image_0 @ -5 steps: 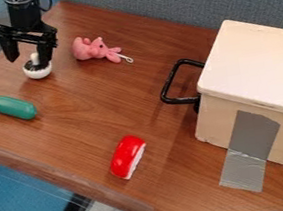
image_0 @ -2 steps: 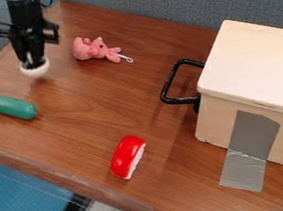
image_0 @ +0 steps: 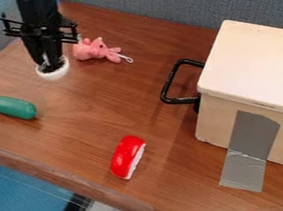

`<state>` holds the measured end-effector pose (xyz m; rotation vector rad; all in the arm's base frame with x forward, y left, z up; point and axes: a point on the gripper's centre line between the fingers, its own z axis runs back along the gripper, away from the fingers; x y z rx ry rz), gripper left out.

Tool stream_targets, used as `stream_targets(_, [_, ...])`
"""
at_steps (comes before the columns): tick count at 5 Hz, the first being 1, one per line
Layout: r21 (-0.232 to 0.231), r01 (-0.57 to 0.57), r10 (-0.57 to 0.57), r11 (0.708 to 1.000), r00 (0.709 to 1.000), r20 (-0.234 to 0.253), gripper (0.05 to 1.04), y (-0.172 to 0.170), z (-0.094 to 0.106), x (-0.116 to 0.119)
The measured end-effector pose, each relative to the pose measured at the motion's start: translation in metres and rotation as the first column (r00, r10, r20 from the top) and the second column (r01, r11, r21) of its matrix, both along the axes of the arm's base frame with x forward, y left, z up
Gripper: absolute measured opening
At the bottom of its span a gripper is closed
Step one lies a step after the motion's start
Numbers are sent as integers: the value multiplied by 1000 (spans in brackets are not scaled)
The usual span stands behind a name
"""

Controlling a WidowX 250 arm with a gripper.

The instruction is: Move the white object between the green and red object

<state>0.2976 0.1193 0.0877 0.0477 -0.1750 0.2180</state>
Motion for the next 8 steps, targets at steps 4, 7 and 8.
stream_targets(4, [35,19,-16,999,996,-85,215,-50,-52,-59])
stream_targets(7, [55,40,-33,998,992,-123,864,-55,-50,-63])
stream_targets(8, [60,63,-60,996,997,-45,1006,-65,-15,-61])
